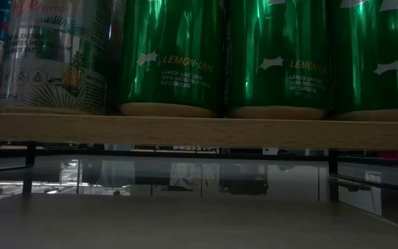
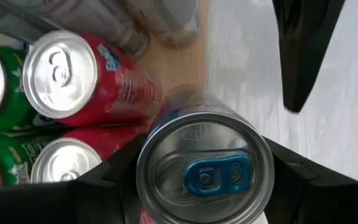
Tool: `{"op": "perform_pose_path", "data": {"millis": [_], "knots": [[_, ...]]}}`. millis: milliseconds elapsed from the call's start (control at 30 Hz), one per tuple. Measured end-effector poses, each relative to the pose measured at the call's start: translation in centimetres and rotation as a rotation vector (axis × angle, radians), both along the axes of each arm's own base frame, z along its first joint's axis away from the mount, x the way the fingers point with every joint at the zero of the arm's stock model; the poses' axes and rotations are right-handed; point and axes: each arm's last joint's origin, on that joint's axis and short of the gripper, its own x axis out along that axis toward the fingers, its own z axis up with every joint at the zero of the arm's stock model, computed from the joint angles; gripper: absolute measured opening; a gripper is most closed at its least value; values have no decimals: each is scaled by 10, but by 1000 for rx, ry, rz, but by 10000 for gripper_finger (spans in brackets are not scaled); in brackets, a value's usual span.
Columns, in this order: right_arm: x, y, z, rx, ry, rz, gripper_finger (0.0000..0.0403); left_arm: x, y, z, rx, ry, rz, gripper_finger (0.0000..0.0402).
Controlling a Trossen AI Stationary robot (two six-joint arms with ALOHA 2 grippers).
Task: Place canned beverage on shelf
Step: Put the blue soda can on the shelf
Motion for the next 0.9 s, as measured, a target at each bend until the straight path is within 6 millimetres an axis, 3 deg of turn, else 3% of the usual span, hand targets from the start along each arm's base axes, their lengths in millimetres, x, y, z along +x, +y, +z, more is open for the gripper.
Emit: {"op": "perform_pose_path", "data": {"millis": [900], "knots": [[-1,2,0,50,0,56,225,0,0,0,6,2,-1,269]]}}
